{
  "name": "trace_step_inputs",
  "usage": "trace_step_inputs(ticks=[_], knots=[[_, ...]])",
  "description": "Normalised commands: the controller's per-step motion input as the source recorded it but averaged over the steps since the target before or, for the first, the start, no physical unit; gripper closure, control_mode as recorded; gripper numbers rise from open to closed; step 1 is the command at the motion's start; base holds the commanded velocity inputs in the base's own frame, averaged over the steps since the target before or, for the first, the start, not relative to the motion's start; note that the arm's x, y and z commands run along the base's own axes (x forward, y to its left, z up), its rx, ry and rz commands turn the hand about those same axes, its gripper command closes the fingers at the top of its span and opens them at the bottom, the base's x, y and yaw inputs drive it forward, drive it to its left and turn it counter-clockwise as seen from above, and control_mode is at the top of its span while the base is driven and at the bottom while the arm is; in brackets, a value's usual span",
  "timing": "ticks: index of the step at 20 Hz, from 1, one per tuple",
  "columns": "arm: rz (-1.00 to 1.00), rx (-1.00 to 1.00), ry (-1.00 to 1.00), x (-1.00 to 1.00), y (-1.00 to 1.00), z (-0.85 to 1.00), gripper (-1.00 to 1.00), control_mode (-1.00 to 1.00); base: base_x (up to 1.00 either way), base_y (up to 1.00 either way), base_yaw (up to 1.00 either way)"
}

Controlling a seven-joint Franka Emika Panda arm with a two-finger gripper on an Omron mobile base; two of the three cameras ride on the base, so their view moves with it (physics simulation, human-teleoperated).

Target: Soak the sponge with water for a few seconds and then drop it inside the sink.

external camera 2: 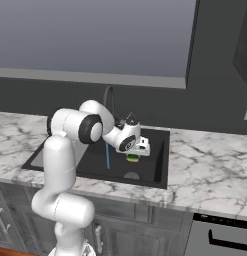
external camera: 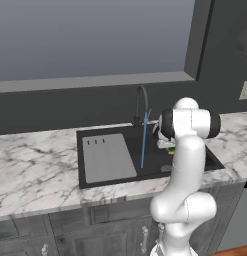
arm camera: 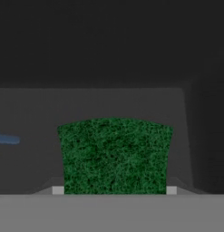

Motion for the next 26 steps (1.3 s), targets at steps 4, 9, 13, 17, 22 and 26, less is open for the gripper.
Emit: trace_step_inputs(ticks=[4,9,13,17,22,26], knots=[[0.00,0.00,0.00,-0.02,-0.22,-0.11,1.00,-1.00,0.00,0.00,0.00],[0.00,0.00,0.00,0.00,-0.10,-0.41,1.00,-1.00,0.00,0.00,0.00],[0.00,0.00,0.00,0.00,-0.02,-0.52,1.00,-1.00,0.00,0.00,0.00],[0.00,0.00,0.00,0.00,-0.05,-0.38,1.00,-1.00,0.00,0.00,0.00],[0.00,0.00,0.00,0.00,-0.10,-0.23,1.00,-1.00,0.00,0.00,0.00],[0.00,0.00,0.00,0.00,-0.14,-0.24,1.00,-1.00,0.00,0.00,0.00]])
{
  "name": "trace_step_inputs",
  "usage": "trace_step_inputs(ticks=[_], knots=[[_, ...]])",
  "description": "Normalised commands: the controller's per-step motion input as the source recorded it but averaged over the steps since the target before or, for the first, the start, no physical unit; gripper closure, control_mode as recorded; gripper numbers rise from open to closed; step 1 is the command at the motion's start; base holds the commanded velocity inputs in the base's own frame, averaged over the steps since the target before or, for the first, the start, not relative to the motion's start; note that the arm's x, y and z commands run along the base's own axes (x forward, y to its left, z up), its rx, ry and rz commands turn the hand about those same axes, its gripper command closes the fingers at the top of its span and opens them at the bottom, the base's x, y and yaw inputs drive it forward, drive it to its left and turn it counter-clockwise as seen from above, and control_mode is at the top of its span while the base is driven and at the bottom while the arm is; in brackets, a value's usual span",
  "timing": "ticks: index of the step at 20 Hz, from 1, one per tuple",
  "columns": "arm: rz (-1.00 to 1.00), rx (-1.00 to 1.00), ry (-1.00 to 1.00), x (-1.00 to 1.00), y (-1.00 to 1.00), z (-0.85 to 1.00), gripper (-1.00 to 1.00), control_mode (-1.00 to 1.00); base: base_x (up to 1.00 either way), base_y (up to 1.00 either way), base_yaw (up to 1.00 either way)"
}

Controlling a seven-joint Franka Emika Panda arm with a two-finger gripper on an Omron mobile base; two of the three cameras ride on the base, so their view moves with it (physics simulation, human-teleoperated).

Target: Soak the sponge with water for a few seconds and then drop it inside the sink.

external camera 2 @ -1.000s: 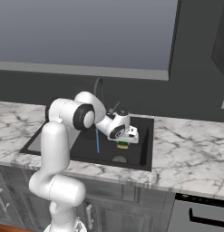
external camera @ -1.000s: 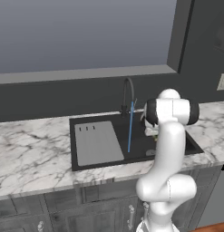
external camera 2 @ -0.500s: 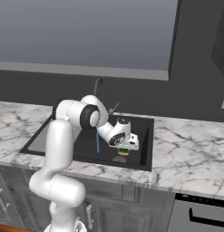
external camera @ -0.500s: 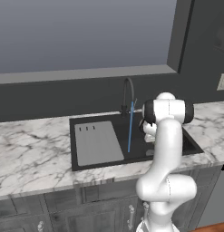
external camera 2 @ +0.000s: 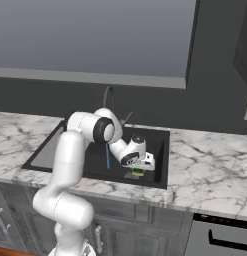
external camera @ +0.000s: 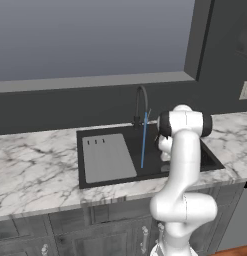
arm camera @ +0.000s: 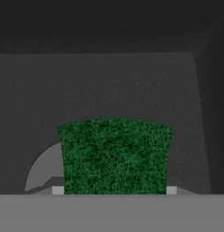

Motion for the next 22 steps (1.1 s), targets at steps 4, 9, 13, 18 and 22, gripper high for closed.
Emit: trace_step_inputs(ticks=[4,9,13,18,22], knots=[[0.00,0.00,0.00,0.00,-0.14,-0.19,1.00,-1.00,0.00,0.00,0.00],[0.00,0.00,0.00,0.00,-0.09,-0.10,1.00,-1.00,0.00,0.00,0.00],[0.00,0.00,0.00,0.00,-0.03,-0.17,1.00,-1.00,0.00,0.00,0.00],[0.00,0.00,0.00,0.00,0.00,-0.30,1.00,-1.00,0.00,0.00,0.00],[0.00,0.00,0.00,0.00,0.00,-0.12,1.00,-1.00,0.00,0.00,0.00]])
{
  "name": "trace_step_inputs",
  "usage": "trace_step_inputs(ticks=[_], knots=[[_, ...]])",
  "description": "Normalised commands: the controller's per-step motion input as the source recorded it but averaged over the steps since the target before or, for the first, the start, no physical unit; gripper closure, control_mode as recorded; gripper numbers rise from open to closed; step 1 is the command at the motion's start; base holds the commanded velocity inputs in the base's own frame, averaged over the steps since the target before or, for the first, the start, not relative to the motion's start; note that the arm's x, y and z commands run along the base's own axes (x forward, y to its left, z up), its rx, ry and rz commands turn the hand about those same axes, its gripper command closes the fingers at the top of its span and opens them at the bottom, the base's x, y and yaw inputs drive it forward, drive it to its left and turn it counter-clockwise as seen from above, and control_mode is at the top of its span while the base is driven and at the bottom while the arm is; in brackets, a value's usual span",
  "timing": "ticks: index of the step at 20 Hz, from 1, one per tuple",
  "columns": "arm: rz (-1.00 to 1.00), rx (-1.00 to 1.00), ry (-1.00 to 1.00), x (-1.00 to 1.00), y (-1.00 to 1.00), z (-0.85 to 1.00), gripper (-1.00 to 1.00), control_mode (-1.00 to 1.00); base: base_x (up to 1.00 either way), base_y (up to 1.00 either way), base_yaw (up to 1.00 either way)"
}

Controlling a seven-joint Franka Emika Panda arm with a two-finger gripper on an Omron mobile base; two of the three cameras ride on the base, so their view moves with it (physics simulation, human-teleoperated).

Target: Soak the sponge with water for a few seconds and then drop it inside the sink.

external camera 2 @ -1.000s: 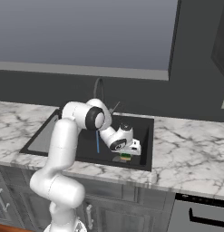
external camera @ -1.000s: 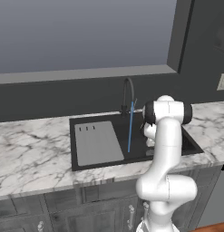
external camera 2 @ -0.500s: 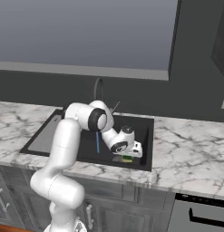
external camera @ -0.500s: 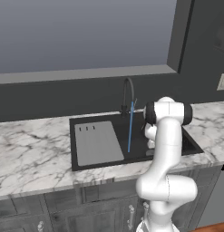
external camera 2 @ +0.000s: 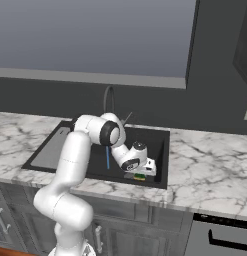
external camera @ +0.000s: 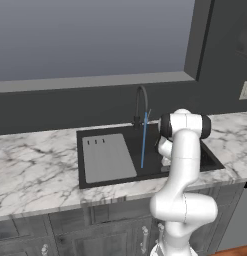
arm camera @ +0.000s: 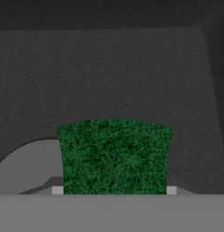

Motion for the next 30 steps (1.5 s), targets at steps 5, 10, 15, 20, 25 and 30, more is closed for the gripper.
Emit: trace_step_inputs(ticks=[5,10,15,20,25,30], knots=[[0.00,0.00,0.00,0.00,0.00,0.00,1.00,-1.00,0.00,0.00,0.00],[0.00,0.00,0.00,0.00,0.00,0.00,1.00,-1.00,0.00,0.00,0.00],[0.00,0.00,0.00,0.00,0.00,0.00,-1.00,-1.00,0.00,0.00,0.00],[0.00,0.00,0.00,0.00,0.00,0.00,-1.00,-1.00,0.00,0.00,0.00],[0.00,0.00,0.00,-0.03,-0.08,0.00,-1.00,-1.00,0.00,0.00,0.00],[0.00,-0.04,-0.02,-0.05,-0.01,0.26,-1.00,-1.00,0.00,0.00,0.00]])
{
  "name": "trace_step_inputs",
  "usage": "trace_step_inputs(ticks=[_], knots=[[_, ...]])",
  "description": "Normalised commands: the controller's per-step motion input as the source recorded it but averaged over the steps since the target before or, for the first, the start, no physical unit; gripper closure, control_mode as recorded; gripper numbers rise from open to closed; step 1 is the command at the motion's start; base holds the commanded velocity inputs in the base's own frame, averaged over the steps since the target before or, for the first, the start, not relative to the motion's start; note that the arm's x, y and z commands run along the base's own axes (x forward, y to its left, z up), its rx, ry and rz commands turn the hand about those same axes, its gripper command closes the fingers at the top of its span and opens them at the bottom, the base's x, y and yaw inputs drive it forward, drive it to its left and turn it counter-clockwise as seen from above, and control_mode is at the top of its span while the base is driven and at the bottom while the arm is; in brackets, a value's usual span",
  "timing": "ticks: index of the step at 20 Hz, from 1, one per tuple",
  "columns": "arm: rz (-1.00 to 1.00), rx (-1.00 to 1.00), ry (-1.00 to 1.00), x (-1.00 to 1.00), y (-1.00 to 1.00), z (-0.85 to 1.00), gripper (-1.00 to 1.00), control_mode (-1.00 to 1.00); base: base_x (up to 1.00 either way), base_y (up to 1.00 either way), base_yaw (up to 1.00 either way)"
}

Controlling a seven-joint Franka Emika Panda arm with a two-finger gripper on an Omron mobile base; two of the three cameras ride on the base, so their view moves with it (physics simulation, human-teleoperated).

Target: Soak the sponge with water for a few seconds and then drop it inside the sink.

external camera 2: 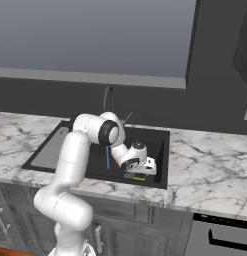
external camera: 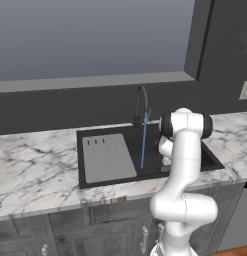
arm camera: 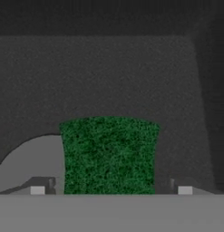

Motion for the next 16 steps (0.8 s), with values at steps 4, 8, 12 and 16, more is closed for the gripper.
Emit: trace_step_inputs(ticks=[4,8,12,16], knots=[[0.00,-0.02,-0.10,0.00,0.00,0.68,-1.00,-1.00,0.00,0.00,0.00],[0.00,0.00,-0.12,0.00,0.00,0.78,-1.00,-1.00,0.00,0.00,0.00],[0.00,0.00,-0.14,0.00,0.00,0.74,-1.00,-1.00,0.00,0.00,0.00],[0.00,0.00,-0.16,0.00,0.00,0.75,-1.00,-1.00,0.00,0.00,0.00]])
